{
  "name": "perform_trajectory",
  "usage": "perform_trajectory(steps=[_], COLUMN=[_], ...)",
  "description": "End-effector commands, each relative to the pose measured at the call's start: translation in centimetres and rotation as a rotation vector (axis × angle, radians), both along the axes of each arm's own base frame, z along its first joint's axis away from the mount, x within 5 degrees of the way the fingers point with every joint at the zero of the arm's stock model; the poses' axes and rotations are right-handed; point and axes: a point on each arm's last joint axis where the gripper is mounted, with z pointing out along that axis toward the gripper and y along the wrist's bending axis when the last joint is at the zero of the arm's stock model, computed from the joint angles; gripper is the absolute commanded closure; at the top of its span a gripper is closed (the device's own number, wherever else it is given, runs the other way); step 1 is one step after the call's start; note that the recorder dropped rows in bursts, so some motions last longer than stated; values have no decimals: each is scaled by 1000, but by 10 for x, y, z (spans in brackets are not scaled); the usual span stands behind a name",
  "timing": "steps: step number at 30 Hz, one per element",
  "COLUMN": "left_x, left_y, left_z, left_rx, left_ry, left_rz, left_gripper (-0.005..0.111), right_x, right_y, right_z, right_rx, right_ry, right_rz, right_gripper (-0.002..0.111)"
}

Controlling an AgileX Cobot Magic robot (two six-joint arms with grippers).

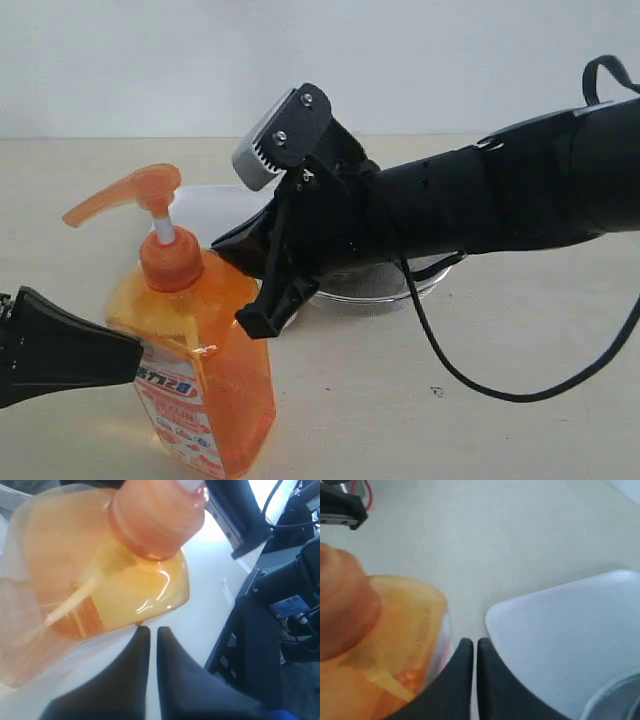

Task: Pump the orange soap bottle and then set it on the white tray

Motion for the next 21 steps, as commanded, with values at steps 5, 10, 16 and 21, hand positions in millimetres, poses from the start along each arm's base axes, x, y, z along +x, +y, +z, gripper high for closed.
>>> perform_trajectory(steps=[5,10,16,21], left_x=[-19,-24,-25,-24], left_y=[10,22,27,28], left_z=[9,17,23,24], left_rx=[164,272,295,296], left_ry=[-74,-170,-232,-241], left_rz=[31,177,273,283], left_gripper=[102,102,102,102], right_x=[-4,-29,-66,-91], right_y=[-32,-49,-78,-96], right_z=[51,83,89,78], right_rx=[-84,-72,-277,-482], right_ry=[-199,-194,-19,194], right_rz=[-189,-164,-105,-29], right_gripper=[108,108,108,108])
